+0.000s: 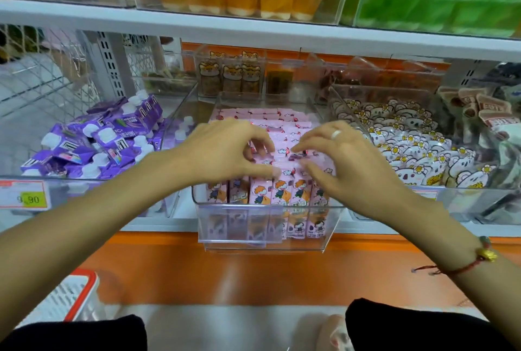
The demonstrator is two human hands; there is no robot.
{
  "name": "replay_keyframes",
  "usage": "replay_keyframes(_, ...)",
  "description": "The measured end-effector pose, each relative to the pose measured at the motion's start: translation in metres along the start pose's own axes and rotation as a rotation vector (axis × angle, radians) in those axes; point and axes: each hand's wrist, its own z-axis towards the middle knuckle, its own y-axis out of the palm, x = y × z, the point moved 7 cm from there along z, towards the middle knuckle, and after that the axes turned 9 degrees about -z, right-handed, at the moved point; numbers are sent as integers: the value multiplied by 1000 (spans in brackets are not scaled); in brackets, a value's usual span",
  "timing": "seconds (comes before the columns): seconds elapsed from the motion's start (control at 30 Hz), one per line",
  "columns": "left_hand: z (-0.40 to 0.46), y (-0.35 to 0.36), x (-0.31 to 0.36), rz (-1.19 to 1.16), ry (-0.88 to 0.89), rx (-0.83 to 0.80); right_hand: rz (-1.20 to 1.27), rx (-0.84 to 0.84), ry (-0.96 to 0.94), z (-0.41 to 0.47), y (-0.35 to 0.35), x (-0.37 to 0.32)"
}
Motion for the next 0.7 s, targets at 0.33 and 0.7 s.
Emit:
replay_keyframes(0.33,108,4,-58,27,-184,61,161,6,326,-12,15,48)
replay_keyframes(0.7,160,16,-70,127,-303,105,266,30,359,-10,19,59)
